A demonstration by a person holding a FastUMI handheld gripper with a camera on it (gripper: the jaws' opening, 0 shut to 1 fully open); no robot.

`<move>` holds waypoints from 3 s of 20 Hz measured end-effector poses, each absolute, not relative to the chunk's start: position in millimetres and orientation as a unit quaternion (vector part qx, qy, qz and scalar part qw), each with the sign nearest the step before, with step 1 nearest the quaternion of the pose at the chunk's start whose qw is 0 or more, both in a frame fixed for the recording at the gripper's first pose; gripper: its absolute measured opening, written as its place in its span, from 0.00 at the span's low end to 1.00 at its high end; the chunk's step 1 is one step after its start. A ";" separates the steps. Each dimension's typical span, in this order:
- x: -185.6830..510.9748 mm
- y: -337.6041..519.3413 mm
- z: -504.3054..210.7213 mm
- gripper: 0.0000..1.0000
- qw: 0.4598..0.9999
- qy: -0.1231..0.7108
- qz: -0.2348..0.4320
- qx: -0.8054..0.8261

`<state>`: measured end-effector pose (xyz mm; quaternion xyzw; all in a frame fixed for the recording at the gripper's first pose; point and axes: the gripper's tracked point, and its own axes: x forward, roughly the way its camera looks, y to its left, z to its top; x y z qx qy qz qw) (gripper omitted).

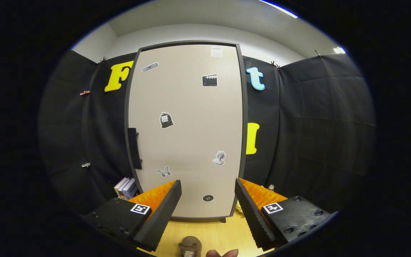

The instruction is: Open the shoe cabinet door, grab the shoes and put them into the shoe cabinet, then close the shoe cabinet door.

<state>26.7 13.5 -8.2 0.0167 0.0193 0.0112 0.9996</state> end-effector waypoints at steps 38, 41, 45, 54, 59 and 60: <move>185.2 226.6 -4.1 0.27 0.996 0.005 0.084 0.024; 166.0 223.2 -5.2 0.27 0.994 0.011 0.103 0.027; 134.2 211.9 -4.6 0.27 0.992 0.010 0.122 0.025; 71.9 164.7 -0.9 0.27 0.987 0.011 0.160 0.030; 40.2 138.1 -3.8 0.26 0.984 0.013 0.175 0.036; 35.5 130.5 -3.2 0.26 0.984 0.011 0.177 0.037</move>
